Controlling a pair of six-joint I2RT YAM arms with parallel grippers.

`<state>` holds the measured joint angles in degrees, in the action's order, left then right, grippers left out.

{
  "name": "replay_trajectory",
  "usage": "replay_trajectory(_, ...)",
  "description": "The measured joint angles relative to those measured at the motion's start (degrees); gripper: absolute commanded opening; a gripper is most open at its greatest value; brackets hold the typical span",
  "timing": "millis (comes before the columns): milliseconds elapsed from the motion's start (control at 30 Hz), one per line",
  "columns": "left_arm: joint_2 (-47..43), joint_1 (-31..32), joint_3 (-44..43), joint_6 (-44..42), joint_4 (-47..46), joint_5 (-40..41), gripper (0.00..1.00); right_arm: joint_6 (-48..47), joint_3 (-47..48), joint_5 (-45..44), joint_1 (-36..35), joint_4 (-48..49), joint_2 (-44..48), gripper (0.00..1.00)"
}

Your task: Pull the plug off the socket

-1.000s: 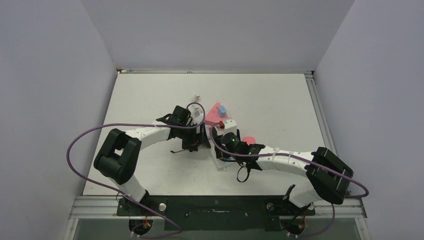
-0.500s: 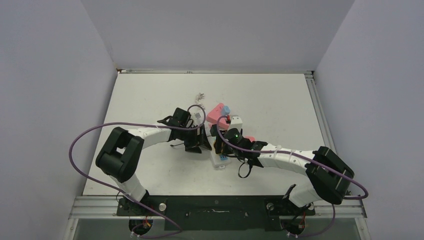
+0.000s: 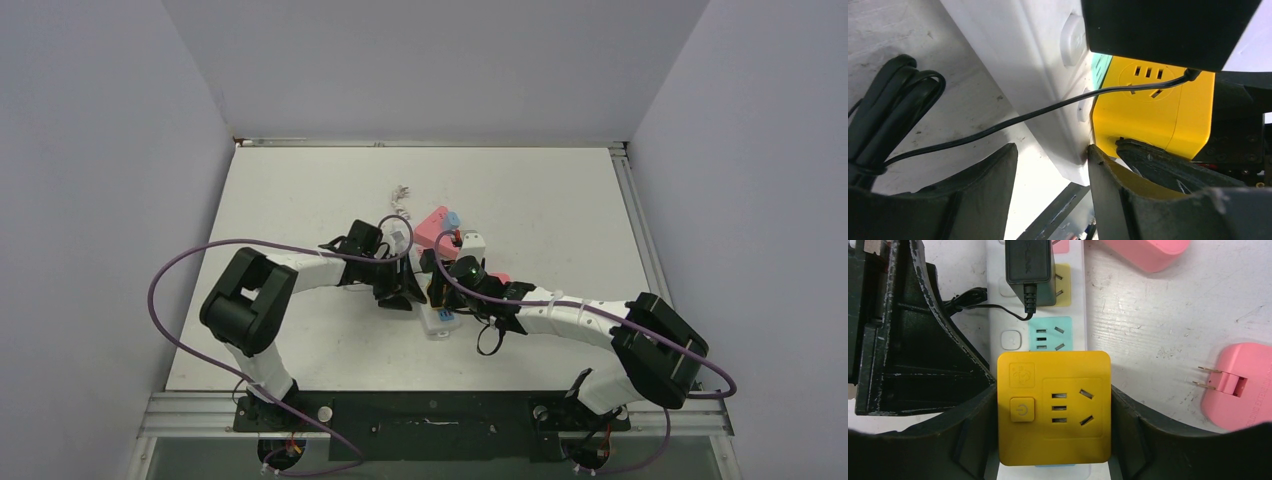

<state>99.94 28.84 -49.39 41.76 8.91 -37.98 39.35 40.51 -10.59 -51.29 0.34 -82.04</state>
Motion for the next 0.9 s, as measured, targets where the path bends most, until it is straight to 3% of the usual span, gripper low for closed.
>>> replay_trajectory(200, 0.81, 0.04, 0.83, 1.9, -3.08, -2.25, 0.43, 0.26, 0.0, 0.35, 0.0, 0.02, 0.0, 0.05)
replay_trajectory(500, 1.03, 0.02, 1.51, 4.26, -5.33, -3.91, 0.21, 0.42, -0.02, 0.55, -0.02, 0.0, 0.0, 0.05)
replay_trajectory(900, 1.05, -0.11, 1.9, 4.59, -5.92, -4.0, 0.07, -0.02, 1.73, -3.23, -2.34, -1.6, -1.33, 0.05)
